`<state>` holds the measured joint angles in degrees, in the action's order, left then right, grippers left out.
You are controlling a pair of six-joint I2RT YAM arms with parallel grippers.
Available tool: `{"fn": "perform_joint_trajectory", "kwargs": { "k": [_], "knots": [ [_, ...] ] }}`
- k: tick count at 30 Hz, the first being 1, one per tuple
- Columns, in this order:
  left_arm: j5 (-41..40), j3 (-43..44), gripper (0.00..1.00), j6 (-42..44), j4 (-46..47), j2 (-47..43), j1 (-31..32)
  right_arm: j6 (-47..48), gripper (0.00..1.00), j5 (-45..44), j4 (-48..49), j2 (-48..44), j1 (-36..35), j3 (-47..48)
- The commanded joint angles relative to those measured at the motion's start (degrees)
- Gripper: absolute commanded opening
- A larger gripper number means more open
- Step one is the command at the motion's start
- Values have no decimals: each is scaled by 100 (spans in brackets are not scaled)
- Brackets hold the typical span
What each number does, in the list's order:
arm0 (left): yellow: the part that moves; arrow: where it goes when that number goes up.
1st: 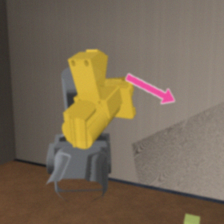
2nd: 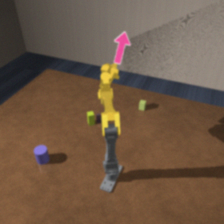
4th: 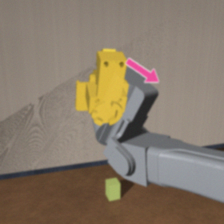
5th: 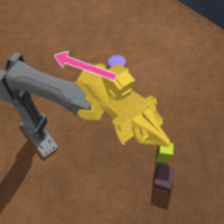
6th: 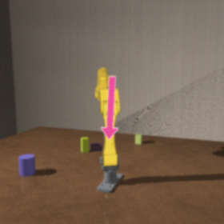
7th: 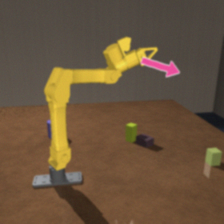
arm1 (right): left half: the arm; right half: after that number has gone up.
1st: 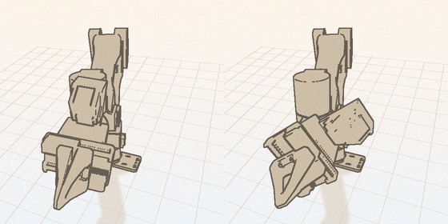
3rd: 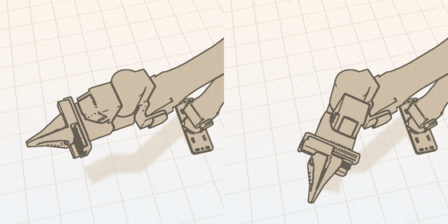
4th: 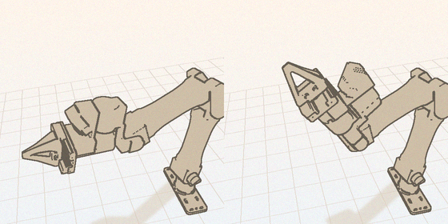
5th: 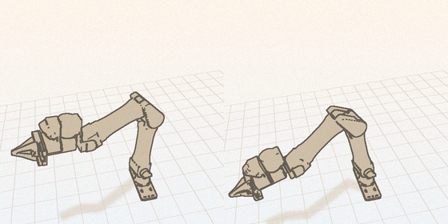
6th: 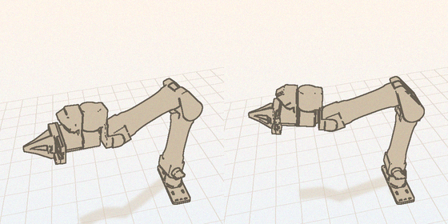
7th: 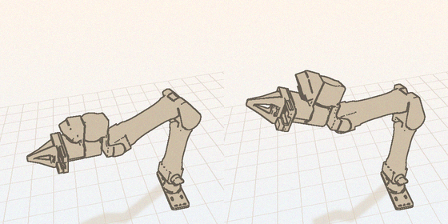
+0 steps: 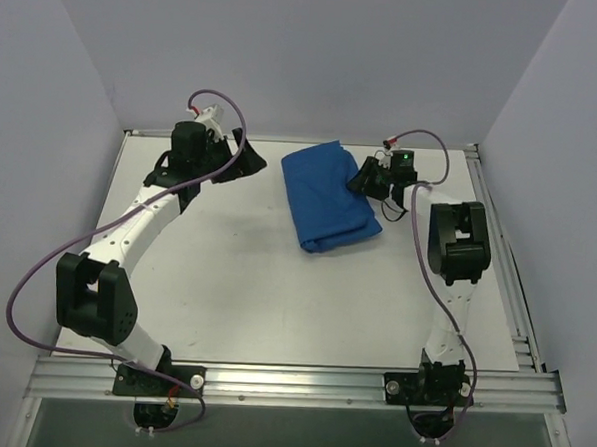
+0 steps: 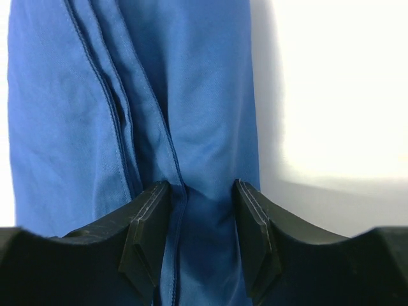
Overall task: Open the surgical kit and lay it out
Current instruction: Move the surgical kit at the center of the board, then open the surgical kit at the center of the board.
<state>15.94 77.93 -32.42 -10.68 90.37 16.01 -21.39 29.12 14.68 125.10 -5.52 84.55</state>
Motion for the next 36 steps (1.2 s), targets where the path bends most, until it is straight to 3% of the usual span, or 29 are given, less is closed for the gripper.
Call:
{"fn": "perform_joint_trajectory", "kwargs": {
  "k": [1, 8, 14, 17, 18, 21, 24, 25, 27, 36],
  "knots": [
    [-127, -182, 93, -97, -215, -125, -107, -1663, 27, -135, 365, -231, -677, -623],
    [-381, -173, 92, -150, -549, 156, -221, -2861, 32, -908, 1388, -539, -1329, -1520],
    [-750, 477, 88, -115, -1006, 1140, -283, -2985, 34, -1207, 1757, -829, -1443, -2082],
    [-821, 644, 71, -264, -954, 1544, -423, -2898, 36, -1137, 1802, -873, -1434, -2127],
    [-821, 679, 57, -308, -962, 1676, -510, -2837, 37, -1128, 1811, -899, -1434, -2145],
    [-1110, 592, 49, -300, -814, 1677, -520, -2792, 44, -1023, 2073, -978, -1452, -2329],
    [-1199, 740, 31, -203, -812, 1852, -432, -2599, 47, -970, 1890, -944, -1443, -2189],
    [-1121, 819, 18, -203, -857, 2070, -415, -2512, 47, -953, 1872, -935, -1443, -2163],
    [-788, 1073, 13, -203, -840, 2317, -397, -2476, 47, -900, 1898, -900, -1434, -2145],
    [13, 1901, 12, -361, -752, 3407, -151, -2379, 48, -522, 2030, -768, -1241, -1855]
  ]
}}
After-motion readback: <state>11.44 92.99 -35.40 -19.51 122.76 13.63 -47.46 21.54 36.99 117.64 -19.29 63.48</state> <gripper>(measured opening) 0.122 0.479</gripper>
